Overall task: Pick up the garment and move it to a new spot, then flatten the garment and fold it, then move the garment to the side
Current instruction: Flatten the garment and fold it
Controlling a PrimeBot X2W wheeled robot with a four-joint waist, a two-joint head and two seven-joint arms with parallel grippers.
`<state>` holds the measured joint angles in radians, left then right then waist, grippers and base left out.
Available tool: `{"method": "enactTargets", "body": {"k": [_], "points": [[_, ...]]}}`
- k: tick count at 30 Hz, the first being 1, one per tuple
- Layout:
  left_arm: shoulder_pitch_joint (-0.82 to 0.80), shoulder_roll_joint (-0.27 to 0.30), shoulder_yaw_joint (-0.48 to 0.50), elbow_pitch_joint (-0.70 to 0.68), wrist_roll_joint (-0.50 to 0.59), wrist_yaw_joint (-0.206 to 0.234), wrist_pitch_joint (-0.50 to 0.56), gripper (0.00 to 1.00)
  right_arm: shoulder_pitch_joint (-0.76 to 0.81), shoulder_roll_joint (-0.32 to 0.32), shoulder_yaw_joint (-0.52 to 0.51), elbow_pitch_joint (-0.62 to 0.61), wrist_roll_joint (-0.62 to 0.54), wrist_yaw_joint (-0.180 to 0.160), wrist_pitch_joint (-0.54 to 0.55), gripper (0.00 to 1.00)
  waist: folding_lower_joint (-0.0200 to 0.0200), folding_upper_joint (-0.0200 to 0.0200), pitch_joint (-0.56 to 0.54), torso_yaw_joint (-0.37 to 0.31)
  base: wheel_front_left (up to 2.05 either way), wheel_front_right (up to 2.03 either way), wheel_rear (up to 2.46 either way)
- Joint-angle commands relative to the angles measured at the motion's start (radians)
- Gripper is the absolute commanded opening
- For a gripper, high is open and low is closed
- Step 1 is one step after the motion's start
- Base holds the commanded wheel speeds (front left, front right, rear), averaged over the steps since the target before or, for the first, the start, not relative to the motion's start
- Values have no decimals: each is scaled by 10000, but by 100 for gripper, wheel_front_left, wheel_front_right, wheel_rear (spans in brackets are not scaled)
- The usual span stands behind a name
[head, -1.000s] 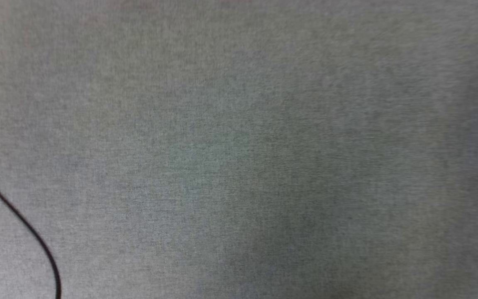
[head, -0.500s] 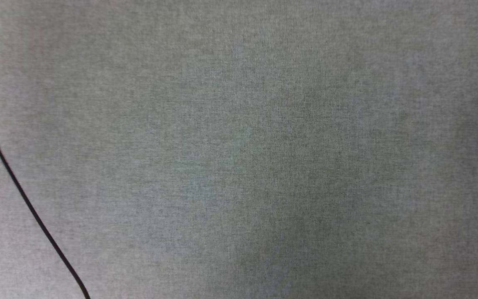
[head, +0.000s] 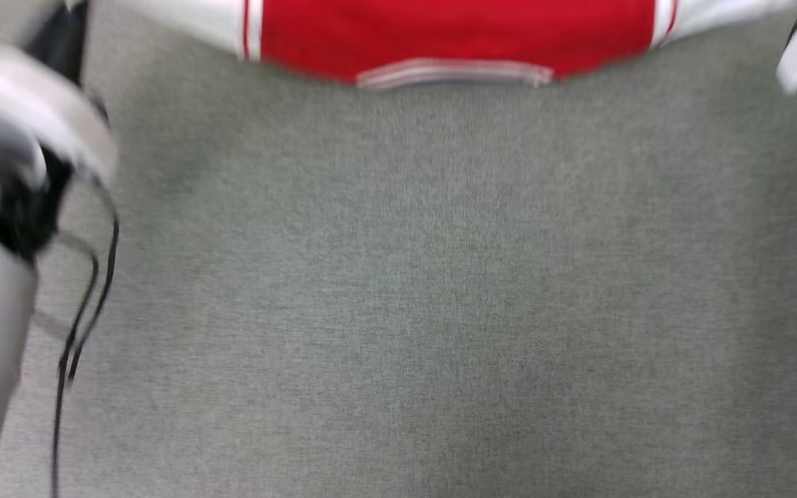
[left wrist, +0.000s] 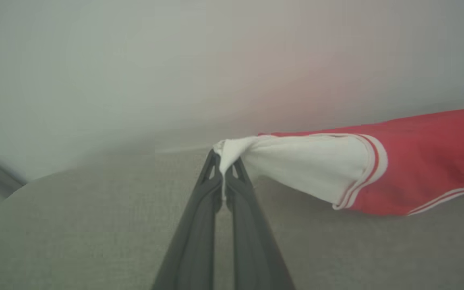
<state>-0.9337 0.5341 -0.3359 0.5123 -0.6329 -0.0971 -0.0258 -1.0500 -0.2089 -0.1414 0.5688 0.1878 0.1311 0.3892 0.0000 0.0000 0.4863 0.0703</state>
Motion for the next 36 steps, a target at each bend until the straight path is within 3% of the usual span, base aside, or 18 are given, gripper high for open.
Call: {"method": "enactTargets", "body": {"k": [1,11,22,36], "points": [[798,249,-116,-234,74,124,193,0,674,-155,147,-120,215,-7,238,0,0,0,-712,18,0,0,0],[4451,1396,-963,-2039,160,485,1654,0,3652,-745,605,-941,1502,-10,1988,0,0,0,-2352,-54,0,0,0],[7585,2781,-736,-4185,-656,1219,2745,0,6102,-1004,41,-2610,2395,-12,3682,0,0,0,-3484,-156,0,0,0],[10983,3583,-453,-6473,-1602,2250,2974,0,9295,-1105,-470,-5593,2896,-10,6024,0,0,0,-4084,-386,0,0,0]]}}
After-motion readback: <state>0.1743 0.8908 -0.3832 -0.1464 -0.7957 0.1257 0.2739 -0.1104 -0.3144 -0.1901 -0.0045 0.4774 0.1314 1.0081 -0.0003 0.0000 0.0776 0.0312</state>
